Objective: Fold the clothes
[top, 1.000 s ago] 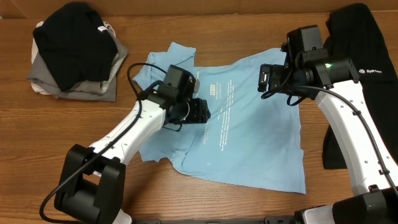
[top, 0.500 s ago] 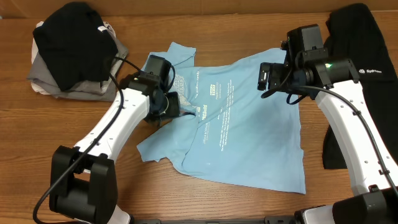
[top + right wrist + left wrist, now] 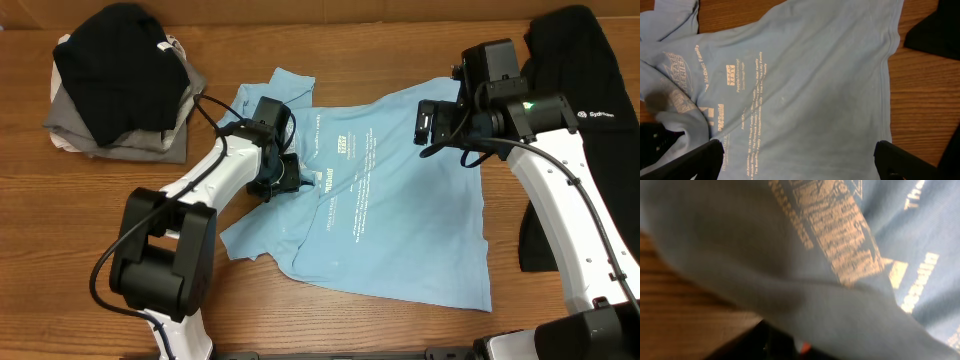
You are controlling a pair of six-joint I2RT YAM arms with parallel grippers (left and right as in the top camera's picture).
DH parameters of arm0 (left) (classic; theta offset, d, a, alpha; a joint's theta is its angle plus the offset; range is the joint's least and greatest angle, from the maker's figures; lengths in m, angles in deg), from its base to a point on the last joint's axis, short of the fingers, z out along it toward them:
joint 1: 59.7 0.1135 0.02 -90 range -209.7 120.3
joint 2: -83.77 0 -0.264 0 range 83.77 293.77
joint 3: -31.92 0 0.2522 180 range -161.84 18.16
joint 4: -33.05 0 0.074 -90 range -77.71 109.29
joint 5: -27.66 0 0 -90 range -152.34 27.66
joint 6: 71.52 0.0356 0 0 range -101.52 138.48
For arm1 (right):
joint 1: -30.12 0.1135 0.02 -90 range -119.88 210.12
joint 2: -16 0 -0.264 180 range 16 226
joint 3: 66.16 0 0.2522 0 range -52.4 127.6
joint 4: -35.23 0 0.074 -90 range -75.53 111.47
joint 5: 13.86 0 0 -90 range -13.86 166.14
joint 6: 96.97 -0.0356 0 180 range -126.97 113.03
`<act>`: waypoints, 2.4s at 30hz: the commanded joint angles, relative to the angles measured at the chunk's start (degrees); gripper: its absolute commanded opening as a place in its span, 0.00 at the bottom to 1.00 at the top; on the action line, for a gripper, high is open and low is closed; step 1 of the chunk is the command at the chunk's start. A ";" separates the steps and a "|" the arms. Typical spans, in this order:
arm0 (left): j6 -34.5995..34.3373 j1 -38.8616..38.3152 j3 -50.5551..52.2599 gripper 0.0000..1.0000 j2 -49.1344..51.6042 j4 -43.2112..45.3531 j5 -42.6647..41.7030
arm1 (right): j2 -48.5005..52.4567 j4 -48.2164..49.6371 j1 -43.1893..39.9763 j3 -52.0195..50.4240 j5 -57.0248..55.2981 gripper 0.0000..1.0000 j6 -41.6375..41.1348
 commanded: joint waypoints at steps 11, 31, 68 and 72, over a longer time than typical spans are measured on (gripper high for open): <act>1.11 -0.11 -0.46 0.41 0.04 6.86 -9.03 | -0.72 1.07 -0.04 -0.26 0.00 1.00 -0.22; 5.46 -0.13 -6.29 0.39 0.02 8.33 -8.79 | -0.72 2.38 -0.07 -0.26 -0.02 1.00 -0.22; 10.56 -4.07 -13.57 0.31 3.13 -7.67 -1.46 | -0.72 2.01 -0.04 -0.26 0.00 1.00 -0.22; 10.62 -4.87 -13.25 0.32 3.63 -4.74 -1.09 | -0.72 1.99 -0.04 -0.26 0.00 1.00 -0.24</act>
